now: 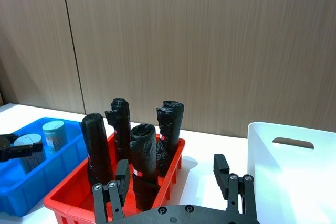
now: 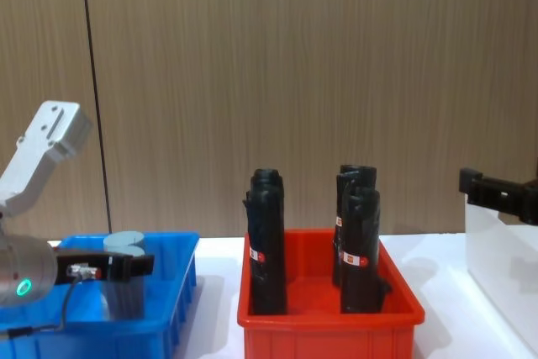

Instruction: Pick the cotton swabs from the blue box and place them into the white box.

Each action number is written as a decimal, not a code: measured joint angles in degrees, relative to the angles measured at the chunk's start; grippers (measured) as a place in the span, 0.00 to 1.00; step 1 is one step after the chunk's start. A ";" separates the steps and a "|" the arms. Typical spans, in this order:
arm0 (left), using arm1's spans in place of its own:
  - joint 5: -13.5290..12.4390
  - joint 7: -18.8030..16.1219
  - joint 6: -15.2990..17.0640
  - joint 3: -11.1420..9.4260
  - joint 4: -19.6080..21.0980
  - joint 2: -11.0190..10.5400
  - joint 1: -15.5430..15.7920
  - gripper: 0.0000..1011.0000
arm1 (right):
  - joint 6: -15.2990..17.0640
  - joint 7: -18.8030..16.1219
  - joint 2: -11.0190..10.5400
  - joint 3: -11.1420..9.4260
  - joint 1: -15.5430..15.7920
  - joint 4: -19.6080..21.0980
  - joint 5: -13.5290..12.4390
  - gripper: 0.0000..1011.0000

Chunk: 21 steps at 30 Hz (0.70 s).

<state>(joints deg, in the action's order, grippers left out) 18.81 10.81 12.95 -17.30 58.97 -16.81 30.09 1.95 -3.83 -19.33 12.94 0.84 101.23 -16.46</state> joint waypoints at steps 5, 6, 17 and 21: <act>-1.21 -0.31 0.55 0.13 3.63 -0.69 -1.01 0.66 | 0.00 0.00 0.00 0.00 0.00 0.00 0.00 0.99; -1.48 -0.36 0.69 0.16 4.39 -0.84 -1.22 0.66 | 0.00 0.00 0.00 0.00 0.00 0.00 0.00 0.99; -2.69 1.09 1.60 0.64 14.48 -2.70 -3.73 0.66 | 0.00 0.00 0.00 0.00 0.00 0.00 0.00 0.99; -2.52 2.65 1.70 0.79 18.44 -3.28 -4.47 0.66 | 0.00 0.00 0.00 0.00 0.00 0.00 0.00 0.99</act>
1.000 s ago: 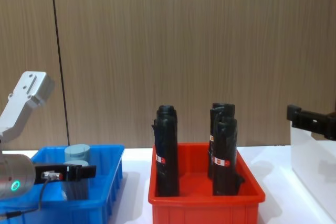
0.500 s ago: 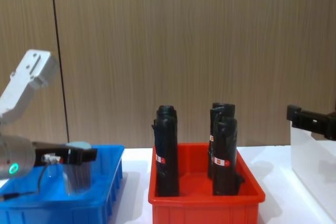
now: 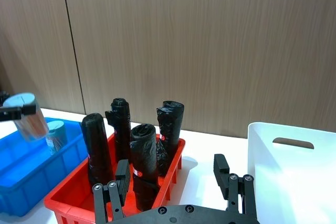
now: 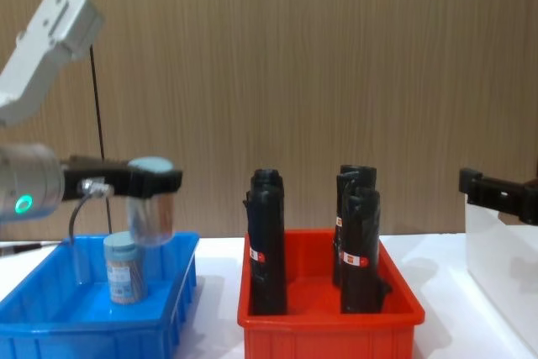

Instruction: Pick the cotton swabs from the blue box and place them into the white box.

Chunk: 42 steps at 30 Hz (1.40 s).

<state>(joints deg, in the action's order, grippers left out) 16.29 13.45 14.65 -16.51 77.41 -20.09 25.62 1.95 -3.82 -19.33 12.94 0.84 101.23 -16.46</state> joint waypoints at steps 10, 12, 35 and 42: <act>2.04 4.52 -0.40 -0.15 6.10 -0.11 -0.54 0.66 | 0.00 0.00 0.00 0.00 0.00 0.00 0.00 0.99; 2.37 5.29 -0.50 -0.27 6.66 0.02 -0.48 0.66 | 0.00 0.00 0.00 0.00 0.00 0.00 0.00 0.99; 6.43 20.00 -1.31 -3.38 4.97 5.75 6.04 0.66 | 0.00 0.00 0.00 0.00 0.00 0.00 0.00 0.99; 7.21 25.04 -0.85 -4.38 0.65 8.33 9.80 0.66 | 0.00 0.00 0.00 0.00 0.00 0.00 0.00 0.99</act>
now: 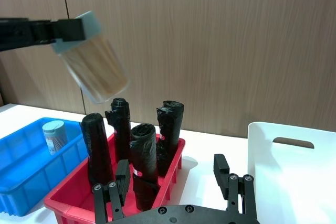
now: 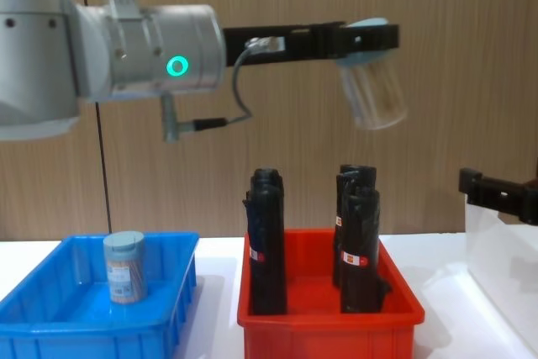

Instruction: Pick the cotton swabs from the blue box and place them into the white box.

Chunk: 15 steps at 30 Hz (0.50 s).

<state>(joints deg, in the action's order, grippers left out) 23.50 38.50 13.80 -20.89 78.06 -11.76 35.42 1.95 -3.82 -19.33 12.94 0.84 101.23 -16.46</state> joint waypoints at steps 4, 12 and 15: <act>0.30 2.57 0.54 -0.54 -3.06 1.57 2.53 0.66 | 0.00 0.00 0.00 0.00 0.00 0.00 0.00 0.99; 0.49 5.49 1.27 -1.16 -6.86 3.36 5.53 0.66 | 0.00 0.00 0.00 0.00 0.00 0.00 0.00 0.99; 0.53 6.24 1.46 -1.32 -7.82 3.82 6.29 0.66 | 0.00 0.00 0.00 0.00 0.00 0.00 0.00 0.99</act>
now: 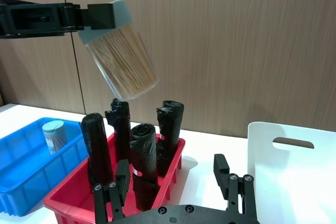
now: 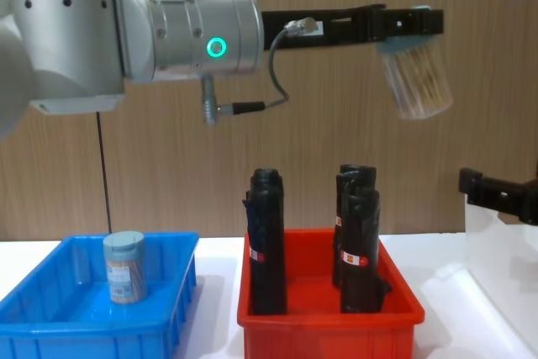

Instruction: Pick the cotton swabs from the blue box and place them into the white box.

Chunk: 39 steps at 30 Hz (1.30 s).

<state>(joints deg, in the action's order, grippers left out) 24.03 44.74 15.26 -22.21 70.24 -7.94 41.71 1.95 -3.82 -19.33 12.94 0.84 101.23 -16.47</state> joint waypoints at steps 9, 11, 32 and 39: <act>0.08 1.36 0.31 -0.31 -1.83 0.86 1.46 0.66 | 0.00 0.00 0.00 0.00 0.00 0.00 0.00 0.99; 0.09 1.50 0.34 -0.34 -2.03 0.94 1.62 0.66 | -0.01 0.00 0.00 0.00 0.00 0.00 0.00 0.99; 0.15 2.42 0.55 -0.54 -3.21 1.51 2.57 0.66 | 2.62 -1.68 -0.51 -0.41 -1.47 0.83 2.65 0.99; 0.15 2.49 0.59 -0.54 -3.32 1.54 2.66 0.66 | 5.06 -3.65 -0.92 -0.71 -3.26 1.32 5.07 0.99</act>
<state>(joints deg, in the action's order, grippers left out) 24.18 47.23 15.85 -22.76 66.91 -6.40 44.37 7.01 -7.48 -20.26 12.23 -2.42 102.55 -11.40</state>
